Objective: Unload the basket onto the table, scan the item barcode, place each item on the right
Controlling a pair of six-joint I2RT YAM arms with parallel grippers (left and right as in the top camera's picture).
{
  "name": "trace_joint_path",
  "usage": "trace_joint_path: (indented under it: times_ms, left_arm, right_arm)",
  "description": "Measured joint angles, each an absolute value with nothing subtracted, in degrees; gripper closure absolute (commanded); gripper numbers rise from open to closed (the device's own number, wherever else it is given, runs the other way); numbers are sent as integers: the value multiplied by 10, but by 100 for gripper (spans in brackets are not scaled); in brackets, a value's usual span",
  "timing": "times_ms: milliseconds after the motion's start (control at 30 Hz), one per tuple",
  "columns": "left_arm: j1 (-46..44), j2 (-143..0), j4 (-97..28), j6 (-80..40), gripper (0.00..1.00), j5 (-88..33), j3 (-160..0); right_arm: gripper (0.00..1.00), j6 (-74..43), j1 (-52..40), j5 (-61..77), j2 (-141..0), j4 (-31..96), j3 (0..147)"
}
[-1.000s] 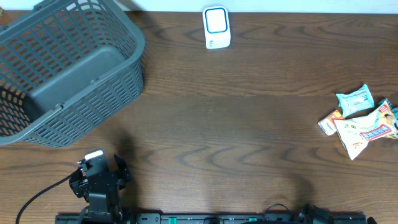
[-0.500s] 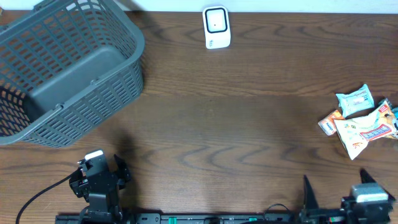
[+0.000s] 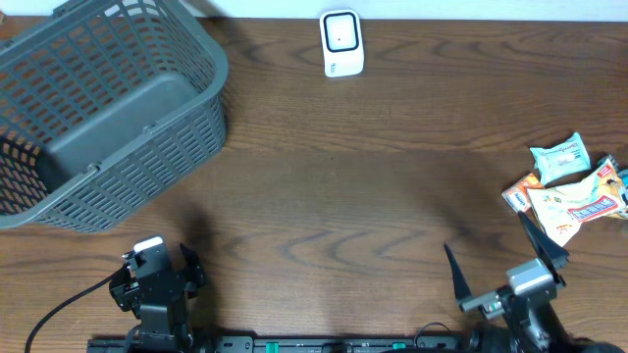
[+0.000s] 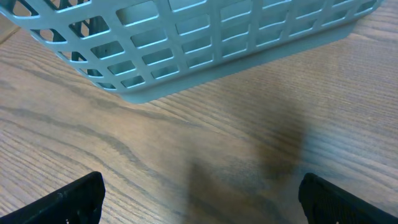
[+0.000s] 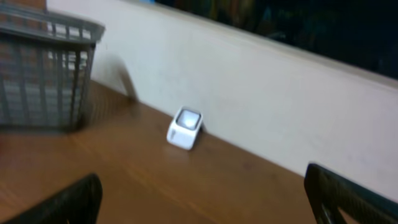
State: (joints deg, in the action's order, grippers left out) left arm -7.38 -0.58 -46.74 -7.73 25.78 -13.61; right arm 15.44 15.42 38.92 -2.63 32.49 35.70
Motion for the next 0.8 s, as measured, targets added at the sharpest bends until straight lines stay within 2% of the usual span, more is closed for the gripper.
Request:
trace_joint_path:
  times_ms: [233, 533, 800]
  left_arm:
    - [-74, -6, -467, -77, 0, 258, -136]
    - [-74, -6, -467, -77, 0, 258, -136]
    - [-74, -6, -467, -77, 0, 258, -136]
  right_arm:
    - [1, 156, 102, 391, -10, 176, 217]
    - [1, 151, 16, 344, -9, 44, 84]
    - [1, 48, 15, 248, -9, -10, 11]
